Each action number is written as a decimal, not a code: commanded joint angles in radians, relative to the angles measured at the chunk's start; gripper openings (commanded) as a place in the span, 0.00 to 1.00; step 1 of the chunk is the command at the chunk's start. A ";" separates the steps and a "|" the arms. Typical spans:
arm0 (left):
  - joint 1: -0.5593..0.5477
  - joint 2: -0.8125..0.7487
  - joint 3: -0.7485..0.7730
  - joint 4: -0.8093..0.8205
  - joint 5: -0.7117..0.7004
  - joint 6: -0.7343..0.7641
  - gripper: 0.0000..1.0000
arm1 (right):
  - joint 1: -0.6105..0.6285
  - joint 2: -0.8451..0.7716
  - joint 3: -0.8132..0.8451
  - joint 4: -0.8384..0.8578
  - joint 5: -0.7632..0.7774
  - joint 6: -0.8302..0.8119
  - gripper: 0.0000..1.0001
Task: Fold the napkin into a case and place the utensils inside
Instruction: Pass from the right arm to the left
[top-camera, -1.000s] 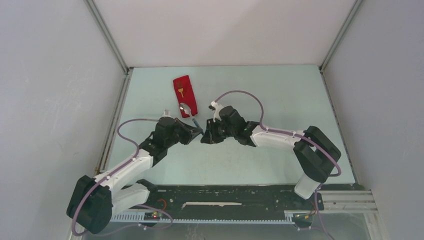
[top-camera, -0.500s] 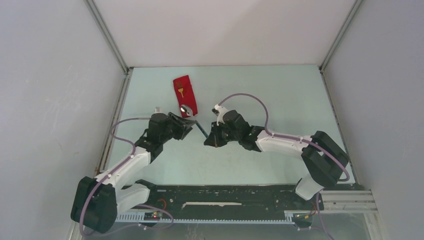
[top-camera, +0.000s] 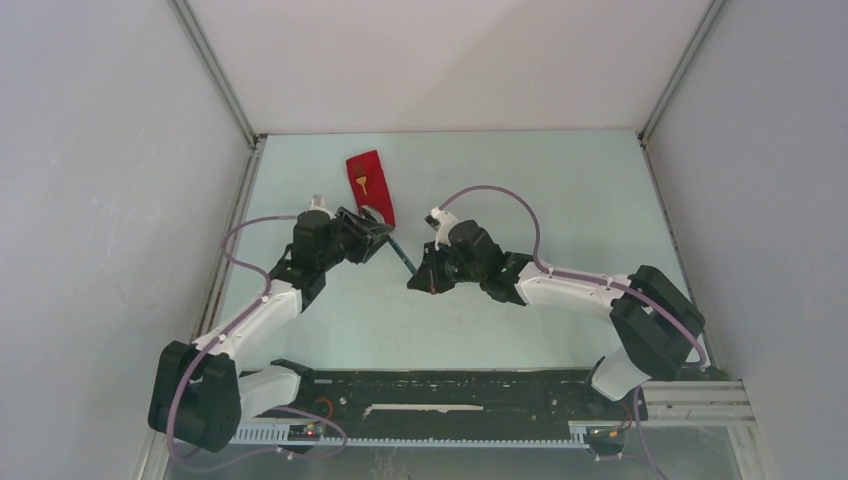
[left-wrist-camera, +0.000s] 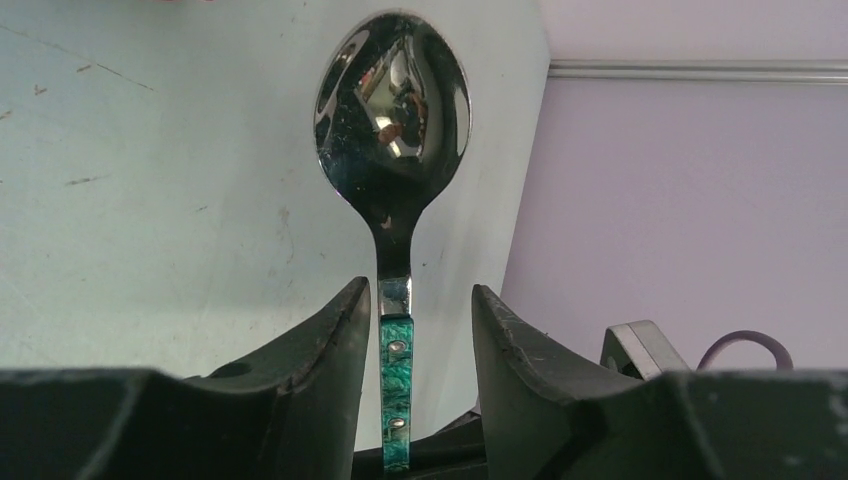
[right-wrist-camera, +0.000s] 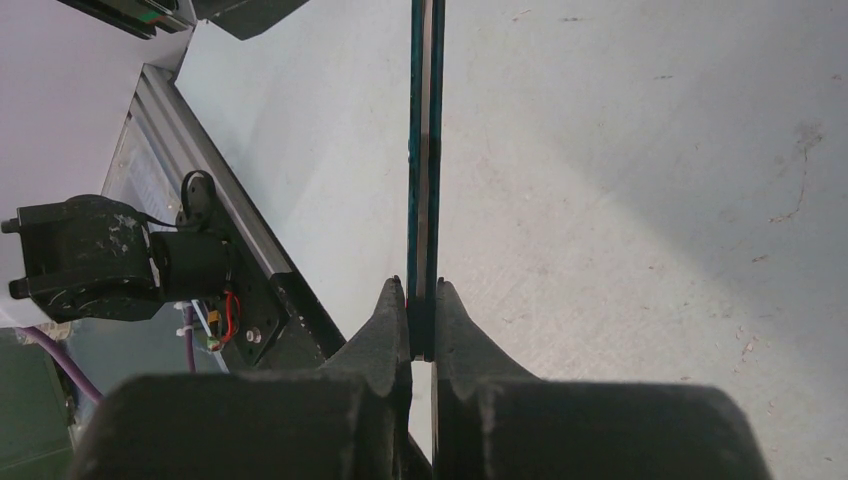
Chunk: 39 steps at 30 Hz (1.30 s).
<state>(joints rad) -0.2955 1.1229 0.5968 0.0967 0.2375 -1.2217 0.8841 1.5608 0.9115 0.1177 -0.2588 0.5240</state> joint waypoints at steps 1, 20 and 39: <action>-0.011 0.001 0.005 0.035 0.002 0.025 0.46 | 0.013 -0.053 0.009 0.064 0.015 -0.006 0.00; -0.013 0.039 0.046 0.038 -0.021 0.051 0.34 | 0.023 -0.067 0.008 0.051 0.034 -0.015 0.00; -0.014 0.032 0.049 0.036 -0.033 0.054 0.26 | 0.023 -0.059 0.009 0.063 0.029 -0.021 0.00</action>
<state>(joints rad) -0.3054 1.1519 0.5976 0.1112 0.2134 -1.1946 0.8967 1.5482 0.9115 0.1162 -0.2371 0.5224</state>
